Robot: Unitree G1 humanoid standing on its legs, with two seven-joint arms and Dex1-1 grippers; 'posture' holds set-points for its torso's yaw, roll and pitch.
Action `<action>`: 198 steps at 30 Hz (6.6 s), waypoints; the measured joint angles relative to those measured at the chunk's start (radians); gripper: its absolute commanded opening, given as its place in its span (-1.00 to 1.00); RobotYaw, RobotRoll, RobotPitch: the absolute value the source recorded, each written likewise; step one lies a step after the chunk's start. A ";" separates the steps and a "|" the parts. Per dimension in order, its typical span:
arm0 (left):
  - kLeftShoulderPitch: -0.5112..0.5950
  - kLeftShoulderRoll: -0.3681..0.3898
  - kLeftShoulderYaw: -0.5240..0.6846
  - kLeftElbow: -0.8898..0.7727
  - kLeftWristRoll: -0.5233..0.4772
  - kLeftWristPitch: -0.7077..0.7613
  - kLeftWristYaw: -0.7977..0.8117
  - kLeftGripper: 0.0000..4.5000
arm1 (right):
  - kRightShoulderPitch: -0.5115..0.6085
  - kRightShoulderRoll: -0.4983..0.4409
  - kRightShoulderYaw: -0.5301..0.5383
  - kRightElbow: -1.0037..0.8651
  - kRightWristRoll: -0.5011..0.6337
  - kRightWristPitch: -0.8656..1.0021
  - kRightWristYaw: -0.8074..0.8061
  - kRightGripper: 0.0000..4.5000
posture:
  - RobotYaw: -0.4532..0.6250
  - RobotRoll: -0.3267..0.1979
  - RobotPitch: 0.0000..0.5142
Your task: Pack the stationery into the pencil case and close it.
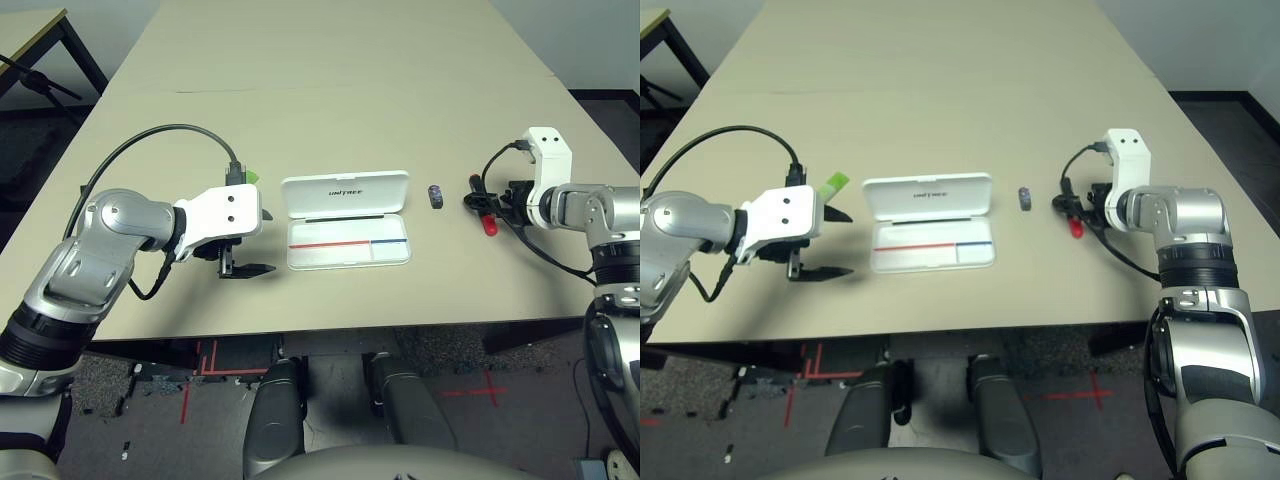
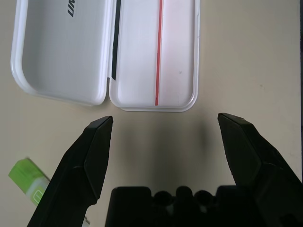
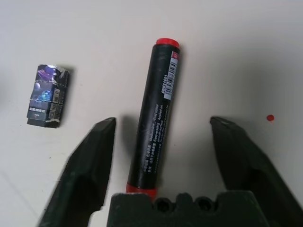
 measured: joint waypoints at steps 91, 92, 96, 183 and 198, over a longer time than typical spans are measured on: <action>0.031 0.016 -0.009 -0.026 0.003 0.028 0.042 1.00 | -0.177 0.152 0.558 -0.217 -0.345 -0.758 0.774 -0.79 | -0.09 0.25 -0.44; 0.032 0.016 -0.009 -0.026 0.002 0.028 0.042 1.00 | -0.176 0.157 0.559 -0.211 -0.349 -0.759 0.770 -0.79 | -0.09 0.25 -0.44; 0.032 0.016 -0.009 -0.026 0.002 0.029 0.042 1.00 | -0.176 0.190 0.559 -0.178 -0.352 -0.777 0.755 -0.79 | -0.09 0.25 -0.44; -0.668 -0.364 -0.231 1.242 0.254 0.171 0.275 1.00 | 0.371 -0.215 0.097 -0.881 0.323 -0.290 0.546 0.99 | -0.26 0.25 -0.48; -0.708 -0.405 -0.192 1.385 0.278 0.108 0.267 0.01 | 0.359 -0.194 0.124 -0.878 0.308 -0.318 0.523 1.00 | -0.26 0.25 -0.47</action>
